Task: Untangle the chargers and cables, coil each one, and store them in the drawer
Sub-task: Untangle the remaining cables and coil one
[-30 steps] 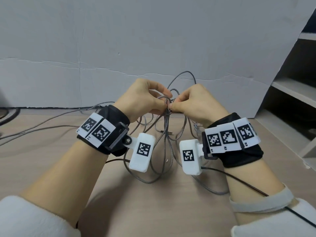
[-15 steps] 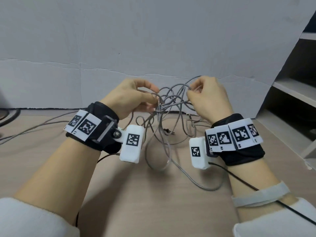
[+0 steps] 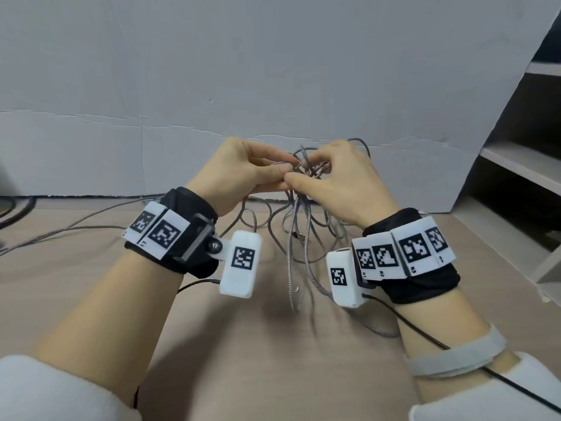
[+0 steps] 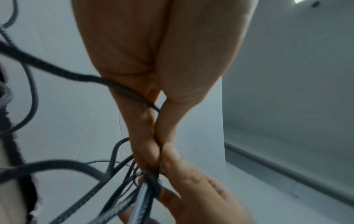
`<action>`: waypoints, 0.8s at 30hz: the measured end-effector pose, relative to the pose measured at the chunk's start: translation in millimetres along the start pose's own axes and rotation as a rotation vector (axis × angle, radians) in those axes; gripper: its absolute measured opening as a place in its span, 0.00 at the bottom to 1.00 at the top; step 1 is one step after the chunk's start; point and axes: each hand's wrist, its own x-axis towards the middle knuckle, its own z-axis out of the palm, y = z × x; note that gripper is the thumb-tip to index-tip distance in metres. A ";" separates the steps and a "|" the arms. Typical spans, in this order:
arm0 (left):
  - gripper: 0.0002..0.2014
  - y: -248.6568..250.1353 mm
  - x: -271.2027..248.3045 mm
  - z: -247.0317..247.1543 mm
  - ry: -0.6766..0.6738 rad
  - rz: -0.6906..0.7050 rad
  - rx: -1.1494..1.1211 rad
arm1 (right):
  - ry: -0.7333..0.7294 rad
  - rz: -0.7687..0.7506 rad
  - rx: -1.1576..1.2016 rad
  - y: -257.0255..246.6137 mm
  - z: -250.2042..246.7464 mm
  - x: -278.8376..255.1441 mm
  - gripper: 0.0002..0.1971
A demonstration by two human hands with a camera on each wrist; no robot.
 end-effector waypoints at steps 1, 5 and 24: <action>0.07 -0.7 0.7 2.1 0.035 0.030 0.041 | 0.024 0.003 0.010 -0.2 2.4 0.5 0.18; 0.03 -2.3 2.0 6.5 0.080 0.081 0.174 | -0.056 -0.014 0.065 -0.6 2.9 -1.0 0.19; 0.13 9.4 2.0 -22.9 0.087 0.079 0.553 | 0.295 -0.333 0.021 21.1 -8.0 10.4 0.11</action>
